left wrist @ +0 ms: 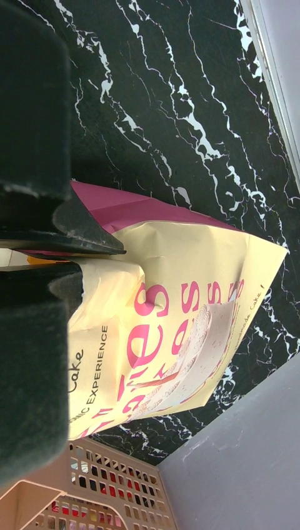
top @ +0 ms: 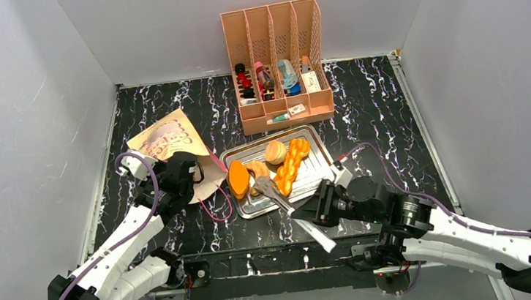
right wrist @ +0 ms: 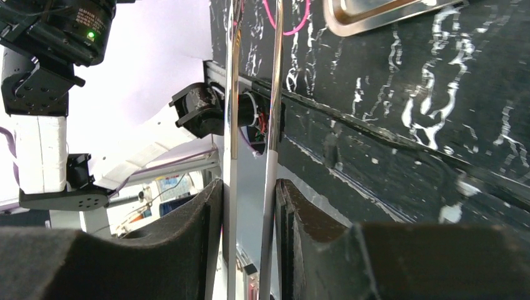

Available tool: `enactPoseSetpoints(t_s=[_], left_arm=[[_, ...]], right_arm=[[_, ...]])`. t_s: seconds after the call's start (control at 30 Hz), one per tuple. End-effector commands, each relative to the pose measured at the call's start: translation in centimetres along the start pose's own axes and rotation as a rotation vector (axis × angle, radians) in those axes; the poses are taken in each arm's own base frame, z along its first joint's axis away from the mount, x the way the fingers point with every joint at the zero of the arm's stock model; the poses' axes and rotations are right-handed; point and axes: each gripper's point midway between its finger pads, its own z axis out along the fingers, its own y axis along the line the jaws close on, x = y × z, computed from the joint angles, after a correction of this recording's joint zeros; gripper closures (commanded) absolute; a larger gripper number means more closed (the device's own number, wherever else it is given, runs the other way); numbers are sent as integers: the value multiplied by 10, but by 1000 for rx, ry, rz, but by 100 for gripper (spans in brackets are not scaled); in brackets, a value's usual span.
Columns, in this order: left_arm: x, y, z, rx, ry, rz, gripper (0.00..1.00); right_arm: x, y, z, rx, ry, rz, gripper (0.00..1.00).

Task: Take the fake bread out of the paper bag
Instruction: Take out the fake bread from the paper bag.

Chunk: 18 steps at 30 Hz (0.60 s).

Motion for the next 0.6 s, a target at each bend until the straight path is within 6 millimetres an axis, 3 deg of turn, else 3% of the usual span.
enactPoseSetpoints(t_s=[0.0, 0.3, 0.57], left_arm=[[-11, -3, -4, 8, 5, -19, 93], [-9, -4, -5, 12, 15, -21, 94], [-12, -2, -6, 14, 12, -25, 95]], right_arm=[[0, 64, 12, -242, 26, -62, 70], [30, 96, 54, -303, 121, -144, 70], [45, 100, 92, -299, 149, -182, 68]])
